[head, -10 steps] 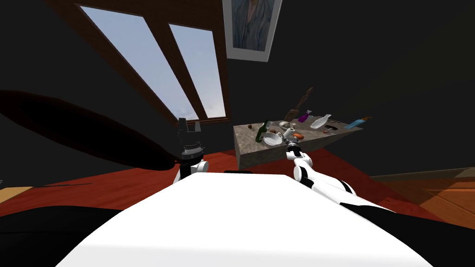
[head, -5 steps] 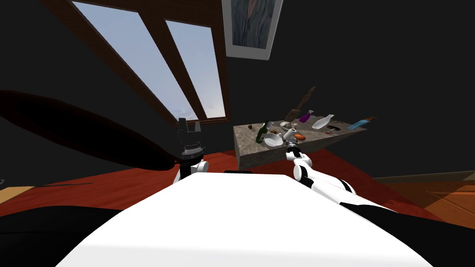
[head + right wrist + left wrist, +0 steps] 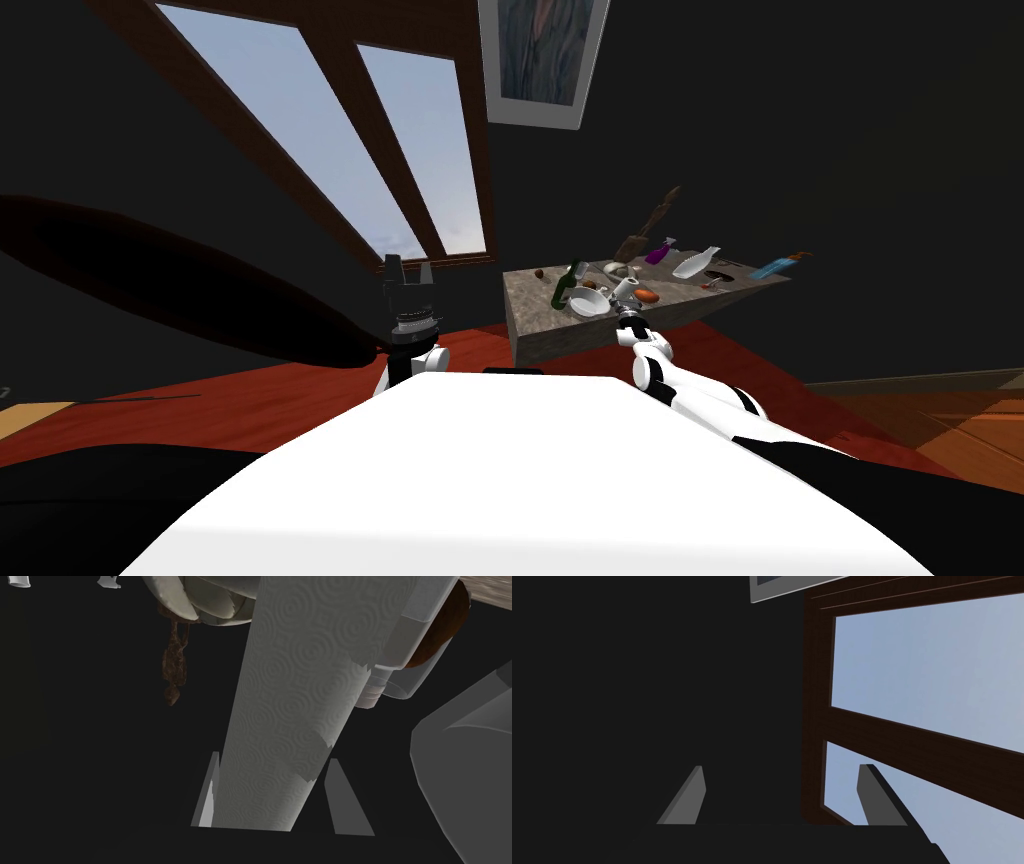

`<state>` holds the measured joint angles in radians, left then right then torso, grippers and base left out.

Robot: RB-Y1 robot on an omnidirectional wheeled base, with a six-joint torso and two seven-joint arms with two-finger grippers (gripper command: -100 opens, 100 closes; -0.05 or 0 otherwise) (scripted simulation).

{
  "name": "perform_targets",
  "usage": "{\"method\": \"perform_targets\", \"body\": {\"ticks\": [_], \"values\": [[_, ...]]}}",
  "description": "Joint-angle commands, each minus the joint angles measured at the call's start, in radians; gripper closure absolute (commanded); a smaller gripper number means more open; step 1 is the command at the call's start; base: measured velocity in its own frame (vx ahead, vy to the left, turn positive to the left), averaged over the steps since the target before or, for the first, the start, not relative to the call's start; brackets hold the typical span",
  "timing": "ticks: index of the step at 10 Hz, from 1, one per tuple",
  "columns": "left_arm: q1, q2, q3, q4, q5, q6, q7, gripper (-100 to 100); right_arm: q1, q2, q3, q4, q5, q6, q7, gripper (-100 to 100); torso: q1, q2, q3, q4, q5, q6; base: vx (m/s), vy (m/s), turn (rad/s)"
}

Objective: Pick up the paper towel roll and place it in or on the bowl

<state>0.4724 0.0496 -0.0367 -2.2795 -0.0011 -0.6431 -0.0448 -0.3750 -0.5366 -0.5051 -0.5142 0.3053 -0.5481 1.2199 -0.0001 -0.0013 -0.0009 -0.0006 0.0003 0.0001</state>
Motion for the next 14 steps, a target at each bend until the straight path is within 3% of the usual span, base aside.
{"method": "perform_targets", "body": {"ticks": [1, 2, 3, 4, 9, 14], "values": [[0.000, 0.000, 0.000, 0.000, 0.000, 0.000, 0.000, 0, 0.000, 0.000, 0.000, 0.000, 0.000, 0.000, 0.000, 0, 0.000, 0.000, 0.000, 0.000, 0.000, 0.000, 0.000, 0.000, 0.000], [0.000, 0.000, 0.000, 0.000, 0.000, 0.000, 0.000, 0, 0.000, 0.000, 0.000, 0.000, 0.000, 0.000, 0.000, 100, 0.000, 0.000, 0.000, 0.000, 0.000, 0.000, 0.000, 0.000, 0.000], [0.000, 0.000, 0.000, 0.000, 0.000, 0.000, 0.000, 0, 0.000, 0.000, 0.000, 0.000, 0.000, 0.000, 0.000, 0, 0.000, 0.000, 0.000, 0.000, 0.000, 0.000, 0.000, 0.000, 0.000], [0.000, 0.000, 0.000, 0.000, 0.000, 0.000, 0.000, 0, -0.011, -0.022, 0.009, -0.009, -0.015, 0.005, -0.013, 100, 0.000, 0.000, 0.000, 0.000, 0.000, 0.000, -0.117, 0.105, -0.137], [0.000, 0.000, 0.000, 0.000, 0.000, 0.000, 0.000, 0, -0.042, -0.074, 0.057, -0.021, -0.057, 0.034, -0.055, 100, 0.013, 0.011, 0.007, 0.003, 0.004, 0.001, -0.122, 0.137, -0.085], [0.000, 0.000, 0.000, 0.000, 0.000, 0.000, 0.000, 0, -0.095, -0.155, 0.156, -0.022, -0.141, 0.081, -0.132, 100, 0.012, 0.006, 0.004, 0.003, 0.003, 0.000, -0.075, 0.140, -0.056]]}}
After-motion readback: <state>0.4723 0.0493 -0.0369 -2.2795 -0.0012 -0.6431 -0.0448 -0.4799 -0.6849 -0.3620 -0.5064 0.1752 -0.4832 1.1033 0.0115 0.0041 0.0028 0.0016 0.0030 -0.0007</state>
